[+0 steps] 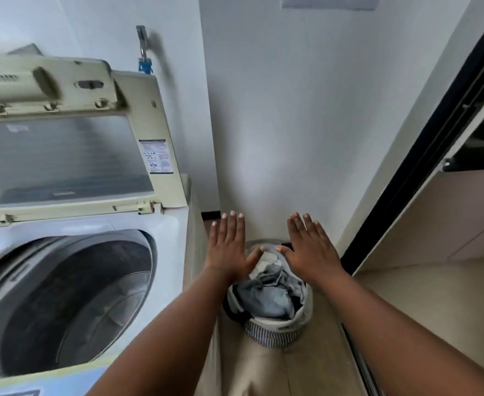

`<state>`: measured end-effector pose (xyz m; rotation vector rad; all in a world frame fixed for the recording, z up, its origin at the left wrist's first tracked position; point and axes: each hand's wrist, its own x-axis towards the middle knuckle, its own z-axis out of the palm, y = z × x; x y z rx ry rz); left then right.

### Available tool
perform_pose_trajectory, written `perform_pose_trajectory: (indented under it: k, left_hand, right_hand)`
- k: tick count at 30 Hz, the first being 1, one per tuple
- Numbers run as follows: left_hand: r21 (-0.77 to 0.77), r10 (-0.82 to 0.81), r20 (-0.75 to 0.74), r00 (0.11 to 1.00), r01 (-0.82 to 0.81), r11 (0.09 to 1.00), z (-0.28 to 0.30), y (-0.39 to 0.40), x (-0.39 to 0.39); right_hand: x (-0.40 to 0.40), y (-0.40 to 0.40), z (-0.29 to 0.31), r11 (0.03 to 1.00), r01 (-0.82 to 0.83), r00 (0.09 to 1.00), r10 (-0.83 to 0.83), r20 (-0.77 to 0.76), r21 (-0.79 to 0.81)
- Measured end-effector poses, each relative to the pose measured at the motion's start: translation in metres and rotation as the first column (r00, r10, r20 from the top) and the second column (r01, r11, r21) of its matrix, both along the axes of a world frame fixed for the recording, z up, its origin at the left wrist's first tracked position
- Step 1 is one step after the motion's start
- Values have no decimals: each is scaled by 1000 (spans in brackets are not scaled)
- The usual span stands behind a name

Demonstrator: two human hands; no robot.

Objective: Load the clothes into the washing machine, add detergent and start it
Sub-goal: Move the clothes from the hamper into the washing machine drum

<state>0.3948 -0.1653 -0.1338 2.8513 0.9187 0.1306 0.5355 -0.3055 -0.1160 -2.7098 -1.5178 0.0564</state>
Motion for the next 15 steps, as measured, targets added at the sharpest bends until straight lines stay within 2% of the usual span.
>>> perform_pose_trajectory:
  k: [5, 7, 9, 12, 15]
  left_hand:
    - [-55, 4, -174, 985, -14, 998, -69, 24, 45]
    - [-106, 3, -226, 974, -27, 994, -95, 35, 64]
    - [-167, -34, -304, 952, -18, 986, -120, 44, 79]
    - [-231, -94, -399, 912, -1, 973, -157, 49, 89]
    - [-301, -87, -444, 892, -57, 952, -196, 52, 95]
  right_hand:
    - [41, 20, -54, 991, -56, 995, 45, -89, -124]
    - [61, 26, -74, 984, -111, 994, 107, -40, -137]
    - [81, 32, -99, 980, -101, 995, 98, -26, -170]
    - [100, 27, -142, 966, -68, 986, 26, -167, -249]
    - [113, 27, -187, 925, -105, 971, 16, -239, -366]
